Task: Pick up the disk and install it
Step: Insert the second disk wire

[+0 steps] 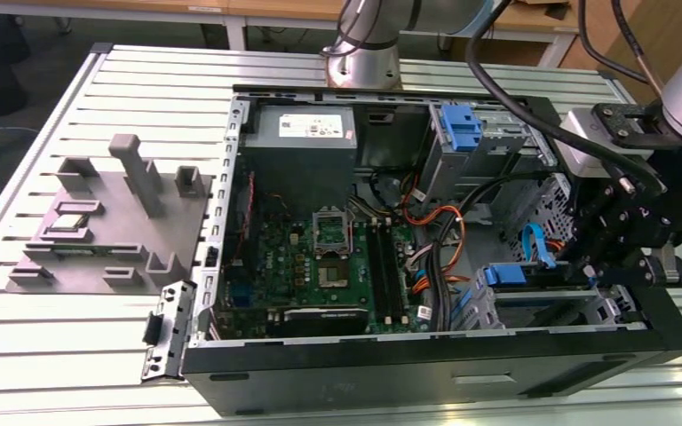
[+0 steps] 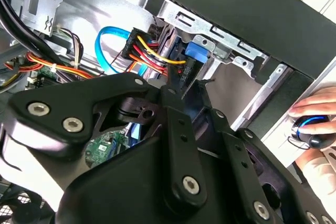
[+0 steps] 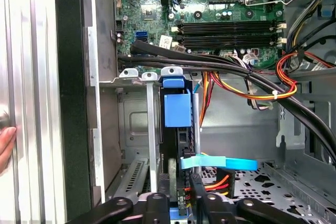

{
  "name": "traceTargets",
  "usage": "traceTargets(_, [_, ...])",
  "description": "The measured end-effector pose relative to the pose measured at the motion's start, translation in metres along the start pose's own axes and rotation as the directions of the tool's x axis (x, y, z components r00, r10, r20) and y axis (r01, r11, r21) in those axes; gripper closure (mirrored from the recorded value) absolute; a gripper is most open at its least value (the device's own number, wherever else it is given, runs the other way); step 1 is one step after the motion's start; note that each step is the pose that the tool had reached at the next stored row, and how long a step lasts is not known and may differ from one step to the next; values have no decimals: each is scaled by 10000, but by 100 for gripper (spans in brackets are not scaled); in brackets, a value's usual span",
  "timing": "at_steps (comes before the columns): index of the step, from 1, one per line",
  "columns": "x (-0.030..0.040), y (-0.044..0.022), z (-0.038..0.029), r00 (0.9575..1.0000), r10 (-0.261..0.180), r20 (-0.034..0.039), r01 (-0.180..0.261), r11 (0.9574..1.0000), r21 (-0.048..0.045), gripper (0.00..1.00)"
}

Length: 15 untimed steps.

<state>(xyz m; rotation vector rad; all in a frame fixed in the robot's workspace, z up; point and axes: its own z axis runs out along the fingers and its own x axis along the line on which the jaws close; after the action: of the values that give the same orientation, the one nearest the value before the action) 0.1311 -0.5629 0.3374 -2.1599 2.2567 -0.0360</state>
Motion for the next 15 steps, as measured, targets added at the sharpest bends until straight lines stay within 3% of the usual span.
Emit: traceTargets(15, [-84, -69, 44, 10000, -1, -4, 1, 10000, -42, 70])
